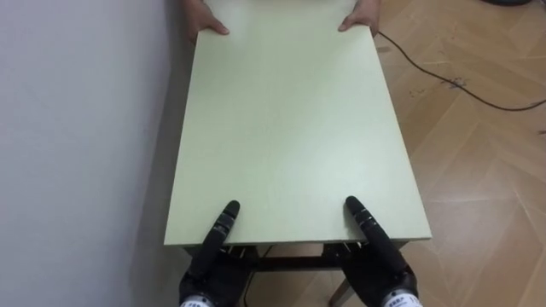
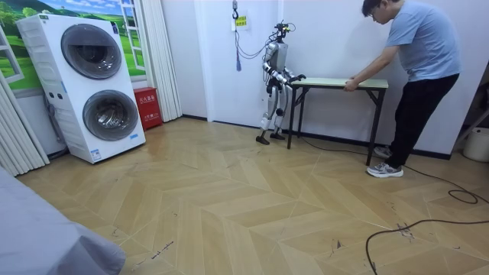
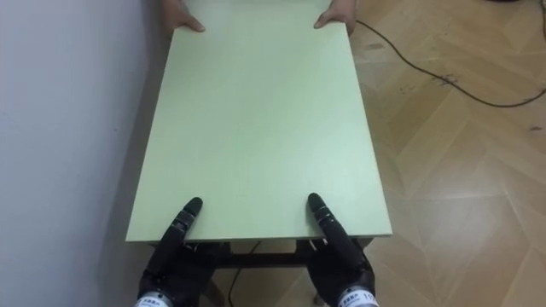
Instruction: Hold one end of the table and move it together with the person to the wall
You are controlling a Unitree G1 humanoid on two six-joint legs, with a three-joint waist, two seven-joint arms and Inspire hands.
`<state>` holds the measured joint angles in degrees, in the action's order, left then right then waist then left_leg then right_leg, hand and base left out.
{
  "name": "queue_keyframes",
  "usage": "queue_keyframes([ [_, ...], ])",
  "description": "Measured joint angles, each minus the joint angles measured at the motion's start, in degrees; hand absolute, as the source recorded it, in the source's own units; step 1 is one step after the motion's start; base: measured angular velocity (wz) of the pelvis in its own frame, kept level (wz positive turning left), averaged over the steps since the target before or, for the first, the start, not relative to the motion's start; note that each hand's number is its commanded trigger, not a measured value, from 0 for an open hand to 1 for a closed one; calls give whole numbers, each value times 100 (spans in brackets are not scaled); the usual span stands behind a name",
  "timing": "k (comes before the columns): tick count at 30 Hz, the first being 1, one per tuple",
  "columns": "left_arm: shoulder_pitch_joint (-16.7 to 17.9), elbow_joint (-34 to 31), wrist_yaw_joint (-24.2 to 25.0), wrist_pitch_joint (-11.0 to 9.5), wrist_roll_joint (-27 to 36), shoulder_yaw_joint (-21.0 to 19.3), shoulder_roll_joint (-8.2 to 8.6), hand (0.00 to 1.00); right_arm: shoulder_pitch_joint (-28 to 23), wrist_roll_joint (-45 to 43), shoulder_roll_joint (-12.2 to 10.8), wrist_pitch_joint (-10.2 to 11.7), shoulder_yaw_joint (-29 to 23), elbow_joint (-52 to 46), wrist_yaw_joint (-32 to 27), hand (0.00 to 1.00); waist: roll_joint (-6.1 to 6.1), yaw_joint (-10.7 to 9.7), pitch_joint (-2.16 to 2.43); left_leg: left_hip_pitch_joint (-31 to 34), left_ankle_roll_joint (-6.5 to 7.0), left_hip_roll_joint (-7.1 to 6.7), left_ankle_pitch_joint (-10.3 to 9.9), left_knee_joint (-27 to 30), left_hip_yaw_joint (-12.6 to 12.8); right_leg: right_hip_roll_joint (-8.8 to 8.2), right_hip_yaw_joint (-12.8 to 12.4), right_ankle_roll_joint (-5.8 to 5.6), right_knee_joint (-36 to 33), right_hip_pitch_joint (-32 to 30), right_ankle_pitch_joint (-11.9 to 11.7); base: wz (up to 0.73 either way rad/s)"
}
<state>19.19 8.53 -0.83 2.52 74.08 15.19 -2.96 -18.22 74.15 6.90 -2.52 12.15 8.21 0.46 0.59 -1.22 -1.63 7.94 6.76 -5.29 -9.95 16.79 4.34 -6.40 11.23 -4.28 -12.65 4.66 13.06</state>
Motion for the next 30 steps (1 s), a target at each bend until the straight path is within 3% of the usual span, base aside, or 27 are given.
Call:
queue_keyframes([
  [5,-13,94,55,24,-40,-33,9,99,4,3,-29,-3,1,84,21,100,-31,11,18,-59,2,-2,-2,-14,20,-5,0,0,-10,42,-3,0],
  [9,-30,159,134,75,-49,-78,10,82,5,3,-42,-5,0,112,35,100,-43,11,18,-73,2,-2,-2,-15,21,-7,-2,0,-5,40,-3,0],
  [10,-34,168,141,91,-56,-98,9,79,6,2,-57,-5,0,127,40,92,-50,11,17,-85,2,-2,-2,-16,21,-6,-2,0,-3,51,-3,0],
  [13,-53,235,142,103,-70,-115,7,72,23,11,-90,-24,0,227,60,89,-84,8,14,-171,2,-3,-2,-37,17,-3,-10,0,-2,132,-3,0],
  [15,-59,253,163,138,-82,-114,0,65,24,15,-76,-48,-28,230,80,62,-88,8,13,-171,1,-3,-3,-51,21,-4,-19,0,-2,123,-3,0],
  [16,-73,323,246,145,-119,-124,-2,63,24,15,-74,-77,-44,243,92,53,-90,10,13,-185,2,-4,-3,-52,21,-4,-19,0,-2,143,-3,0],
  [17,-94,420,341,165,-186,-148,-8,59,25,15,-74,-112,-52,275,92,19,-97,9,14,-225,2,-5,-2,-60,21,-5,-21,0,-2,160,-3,0],
  [18,-100,453,381,171,-228,-149,-30,53,25,15,-74,-130,-52,289,92,0,-103,9,12,-255,2,-7,-2,-69,21,-6,-21,0,1,185,-3,0],
  [19,-108,507,433,203,-381,-145,-87,42,26,16,-75,-164,-53,336,105,0,-111,10,17,-296,1,-9,-3,-85,18,-5,-21,0,1,217,-3,0],
  [21,-172,653,522,232,-654,-138,-170,8,39,18,-75,-199,-64,407,223,0,-102,8,24,-313,1,-13,-3,-108,18,-6,-20,0,4,223,-3,0],
  [22,-234,792,568,234,-847,-140,-211,0,35,17,-69,-201,-69,473,394,0,-90,0,31,-315,1,-13,-3,-110,17,-6,-20,0,4,222,-3,0],
  [30,-347,1097,663,246,-1132,-140,-238,0,50,31,0,-212,-194,465,1057,0,9,-20,124,-381,3,-10,-1,-116,17,-12,-23,0,4,273,-2,-4],
])
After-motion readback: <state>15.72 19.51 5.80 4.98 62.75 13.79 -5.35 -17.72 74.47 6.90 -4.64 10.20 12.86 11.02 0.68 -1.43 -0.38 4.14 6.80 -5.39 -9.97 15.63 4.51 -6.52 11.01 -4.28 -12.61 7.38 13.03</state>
